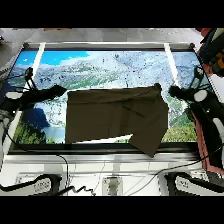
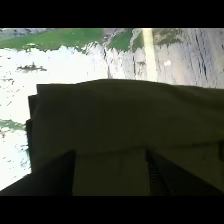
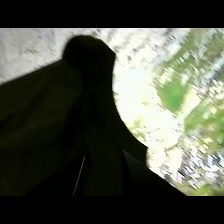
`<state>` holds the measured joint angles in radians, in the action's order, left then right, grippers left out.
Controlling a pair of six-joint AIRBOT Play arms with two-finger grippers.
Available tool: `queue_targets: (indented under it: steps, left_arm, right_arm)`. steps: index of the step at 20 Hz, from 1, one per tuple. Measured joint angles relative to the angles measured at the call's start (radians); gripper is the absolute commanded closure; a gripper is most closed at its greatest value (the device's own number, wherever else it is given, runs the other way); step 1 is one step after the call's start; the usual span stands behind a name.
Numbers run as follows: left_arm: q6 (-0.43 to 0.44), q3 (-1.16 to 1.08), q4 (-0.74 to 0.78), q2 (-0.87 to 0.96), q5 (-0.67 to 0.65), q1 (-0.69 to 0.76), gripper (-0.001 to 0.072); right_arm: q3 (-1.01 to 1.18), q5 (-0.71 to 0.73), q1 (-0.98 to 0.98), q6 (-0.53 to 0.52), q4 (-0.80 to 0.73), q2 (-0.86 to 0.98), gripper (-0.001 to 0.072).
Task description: Fold the clothes and pants, and hang the long-sleeved shirts on hangers.
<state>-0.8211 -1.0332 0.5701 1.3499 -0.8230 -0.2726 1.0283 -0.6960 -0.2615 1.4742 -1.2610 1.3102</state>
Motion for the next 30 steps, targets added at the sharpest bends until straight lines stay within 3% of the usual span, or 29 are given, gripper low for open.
queue_targets:
  steps: [2,4,6,7,14,17,18,19,20,25,27,30]
  left_arm:
    - [0.006,0.000,0.060,-0.042,-0.085,-0.051,0.0406]
    - [0.005,-0.001,0.108,-0.085,-0.181,-0.104,0.0416]
    - [-0.012,-0.001,0.144,-0.121,-0.257,-0.152,0.0416]
    - [-0.021,-0.001,0.156,-0.135,-0.293,-0.174,0.0416]
    - [-0.074,0.077,0.189,-0.176,-0.460,-0.308,0.0416]
    - [-0.078,0.178,0.192,-0.179,-0.490,-0.364,0.0415]
    - [-0.078,0.212,0.192,-0.180,-0.494,-0.383,0.0409]
    - [-0.078,0.248,0.195,-0.180,-0.500,-0.401,0.0406]
    - [-0.077,0.283,0.200,-0.180,-0.504,-0.415,0.0406]
    - [-0.052,0.412,0.239,-0.172,-0.488,-0.422,0.0402]
    - [-0.043,0.449,0.270,-0.160,-0.476,-0.396,0.0141]
    - [-0.039,0.478,0.303,-0.132,-0.463,-0.325,0.0134]
  right_arm:
    - [-0.010,-0.176,-0.089,-0.082,-0.007,0.001,0.0478]
    - [-0.049,-0.325,-0.167,-0.174,0.016,0.001,0.0474]
    - [-0.116,-0.415,-0.229,-0.262,0.079,0.001,0.0394]
    - [-0.152,-0.437,-0.250,-0.301,0.117,0.001,0.0362]
    - [-0.349,-0.394,-0.300,-0.430,0.323,0.020,0.0367]
    - [-0.377,-0.374,-0.303,-0.476,0.386,0.035,0.0410]
    - [-0.382,-0.365,-0.304,-0.495,0.404,0.038,0.0494]
    - [-0.386,-0.348,-0.304,-0.516,0.421,0.040,0.0632]
    - [-0.388,-0.326,-0.304,-0.532,0.431,0.042,0.0702]
    - [-0.393,-0.281,-0.305,-0.578,0.485,0.044,0.0701]
    - [-0.393,-0.279,-0.305,-0.586,0.493,0.044,0.0701]
    - [-0.393,-0.278,-0.305,-0.592,0.499,0.044,0.0702]
